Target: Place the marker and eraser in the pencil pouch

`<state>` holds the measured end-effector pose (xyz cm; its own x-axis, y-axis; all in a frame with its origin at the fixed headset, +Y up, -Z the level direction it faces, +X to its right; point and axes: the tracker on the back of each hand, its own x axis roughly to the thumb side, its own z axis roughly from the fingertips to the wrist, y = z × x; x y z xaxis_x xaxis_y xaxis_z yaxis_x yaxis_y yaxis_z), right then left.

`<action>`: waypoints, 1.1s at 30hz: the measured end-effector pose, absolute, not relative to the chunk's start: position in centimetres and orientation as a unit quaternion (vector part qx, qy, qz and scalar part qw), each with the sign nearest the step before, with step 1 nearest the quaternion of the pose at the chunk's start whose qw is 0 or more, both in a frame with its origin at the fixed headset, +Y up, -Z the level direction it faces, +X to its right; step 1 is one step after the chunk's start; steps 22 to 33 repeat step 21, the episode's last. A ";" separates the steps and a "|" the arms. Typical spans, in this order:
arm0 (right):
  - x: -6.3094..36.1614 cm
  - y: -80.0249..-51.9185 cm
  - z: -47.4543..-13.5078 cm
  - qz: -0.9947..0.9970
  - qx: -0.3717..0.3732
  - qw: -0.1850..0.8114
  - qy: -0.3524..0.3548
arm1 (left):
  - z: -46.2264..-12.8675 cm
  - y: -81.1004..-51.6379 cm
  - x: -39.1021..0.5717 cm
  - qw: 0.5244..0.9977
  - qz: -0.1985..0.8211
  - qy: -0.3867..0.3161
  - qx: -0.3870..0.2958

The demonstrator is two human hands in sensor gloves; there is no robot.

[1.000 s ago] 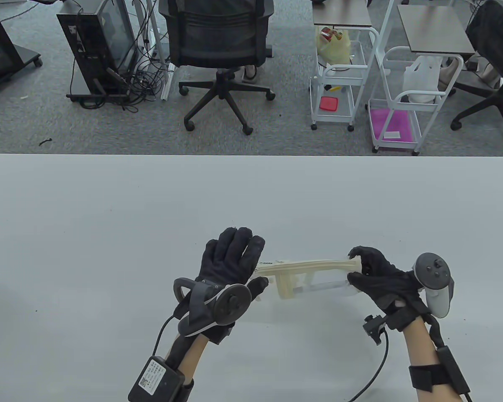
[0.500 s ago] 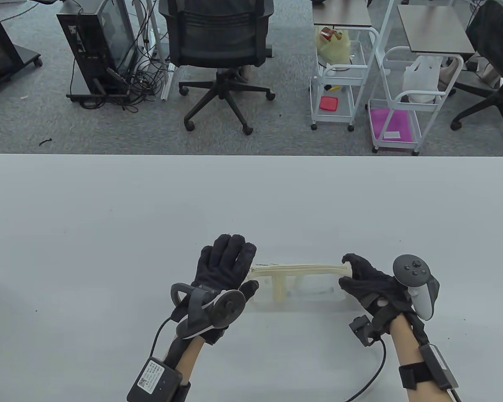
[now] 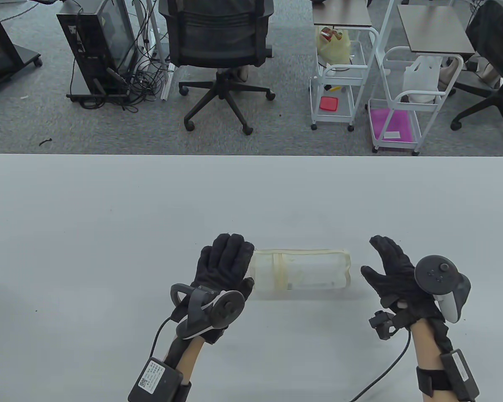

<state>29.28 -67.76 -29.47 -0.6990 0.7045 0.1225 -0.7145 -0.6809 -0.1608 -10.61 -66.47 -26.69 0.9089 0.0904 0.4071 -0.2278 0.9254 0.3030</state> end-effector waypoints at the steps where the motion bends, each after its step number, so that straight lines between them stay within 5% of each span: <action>1: 29.2 -67.2 -29.2 0.917 0.041 0.380 -0.111 | -26.6 -66.4 -10.7 0.959 0.091 -0.197 0.180; 15: 23.5 -65.7 -27.4 0.953 0.153 0.234 -0.116 | -25.5 -65.3 -10.6 0.941 0.113 -0.221 0.229; 33: 23.2 -65.9 -27.4 0.954 0.156 0.228 -0.114 | -25.4 -65.4 -10.4 0.942 0.109 -0.223 0.228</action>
